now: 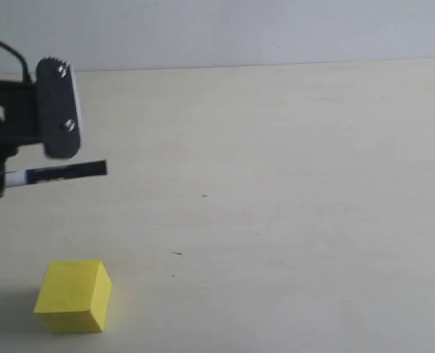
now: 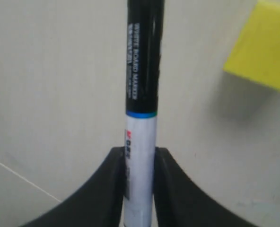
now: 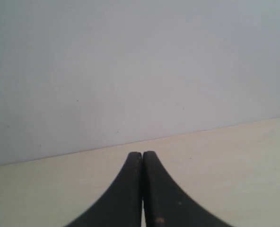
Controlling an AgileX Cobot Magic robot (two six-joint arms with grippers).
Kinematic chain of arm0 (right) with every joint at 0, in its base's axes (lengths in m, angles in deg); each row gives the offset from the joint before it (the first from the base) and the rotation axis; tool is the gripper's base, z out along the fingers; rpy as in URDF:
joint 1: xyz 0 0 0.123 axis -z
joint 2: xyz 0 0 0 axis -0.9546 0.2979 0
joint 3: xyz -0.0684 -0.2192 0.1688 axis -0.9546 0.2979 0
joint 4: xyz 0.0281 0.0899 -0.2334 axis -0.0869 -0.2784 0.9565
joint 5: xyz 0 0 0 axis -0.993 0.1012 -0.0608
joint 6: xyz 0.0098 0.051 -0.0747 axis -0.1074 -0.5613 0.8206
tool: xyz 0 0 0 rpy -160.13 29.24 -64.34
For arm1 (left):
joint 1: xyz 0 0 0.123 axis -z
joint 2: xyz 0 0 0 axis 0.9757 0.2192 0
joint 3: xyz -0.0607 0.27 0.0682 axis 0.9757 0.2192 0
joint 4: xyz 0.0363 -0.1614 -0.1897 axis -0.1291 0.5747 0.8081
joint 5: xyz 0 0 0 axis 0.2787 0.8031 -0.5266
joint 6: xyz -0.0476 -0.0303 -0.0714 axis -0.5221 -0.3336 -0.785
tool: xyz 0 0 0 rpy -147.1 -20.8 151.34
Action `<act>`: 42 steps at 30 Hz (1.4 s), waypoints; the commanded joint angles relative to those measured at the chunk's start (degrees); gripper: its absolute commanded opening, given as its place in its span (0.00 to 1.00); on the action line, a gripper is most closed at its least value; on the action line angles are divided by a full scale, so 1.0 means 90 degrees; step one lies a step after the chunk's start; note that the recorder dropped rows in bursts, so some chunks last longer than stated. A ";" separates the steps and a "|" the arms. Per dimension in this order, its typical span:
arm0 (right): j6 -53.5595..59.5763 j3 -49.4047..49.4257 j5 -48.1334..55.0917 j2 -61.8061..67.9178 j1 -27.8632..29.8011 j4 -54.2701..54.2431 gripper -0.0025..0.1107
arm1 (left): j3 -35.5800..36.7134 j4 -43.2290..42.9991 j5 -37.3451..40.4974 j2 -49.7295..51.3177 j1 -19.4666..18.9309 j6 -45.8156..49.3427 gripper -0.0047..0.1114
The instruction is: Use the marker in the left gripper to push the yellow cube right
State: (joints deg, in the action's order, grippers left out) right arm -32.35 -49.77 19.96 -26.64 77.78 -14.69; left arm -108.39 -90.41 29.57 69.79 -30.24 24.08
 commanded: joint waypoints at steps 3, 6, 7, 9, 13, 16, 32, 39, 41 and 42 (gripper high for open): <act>-0.0021 0.0030 -0.0076 -0.0053 0.0033 0.0010 0.02 | 0.1027 0.0992 -0.0029 -0.0817 -0.1485 0.2882 0.04; -0.0021 0.0030 -0.0076 -0.0053 0.0033 0.0010 0.02 | 0.1339 0.1453 -0.0742 -0.1155 -0.2590 0.3716 0.04; -0.0021 0.0030 -0.0076 -0.0053 0.0033 0.0010 0.02 | 0.1422 0.1453 -0.0962 -0.1200 -0.2938 0.3713 0.04; -0.0021 0.0030 -0.0076 -0.0053 0.0033 0.0010 0.02 | 0.1482 0.1422 -0.1069 -0.1160 -0.3383 0.3866 0.04; -0.0021 0.0030 -0.0076 -0.0053 0.0033 0.0010 0.02 | 0.1508 0.1583 -0.1273 -0.0702 -0.3863 0.4004 0.04; -0.0021 0.0030 -0.0076 -0.0053 0.0033 0.0010 0.02 | 0.1771 0.2013 -0.1464 -0.0438 -0.4001 0.5036 0.04; -0.0021 0.0030 -0.0076 -0.0053 0.0033 0.0010 0.02 | 0.2349 0.0559 -0.2251 0.0507 -0.4044 0.3965 0.04; -0.0021 0.0030 -0.0076 -0.0053 0.0033 0.0010 0.02 | 0.2349 0.0559 -0.2952 0.0507 -0.4044 0.3965 0.04; -0.0021 0.0030 -0.0076 -0.0053 0.0033 0.0010 0.02 | 0.2349 0.0589 -0.3012 0.0507 -0.4044 0.3965 0.04; -0.0021 0.0030 -0.0076 -0.0053 0.0033 0.0010 0.02 | 0.2349 0.0587 -0.3015 0.0507 -0.4044 0.3965 0.04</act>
State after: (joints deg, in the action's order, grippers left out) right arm -32.35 -49.77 19.96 -26.64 77.78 -14.69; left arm -87.42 -85.10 3.50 74.29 -66.74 60.13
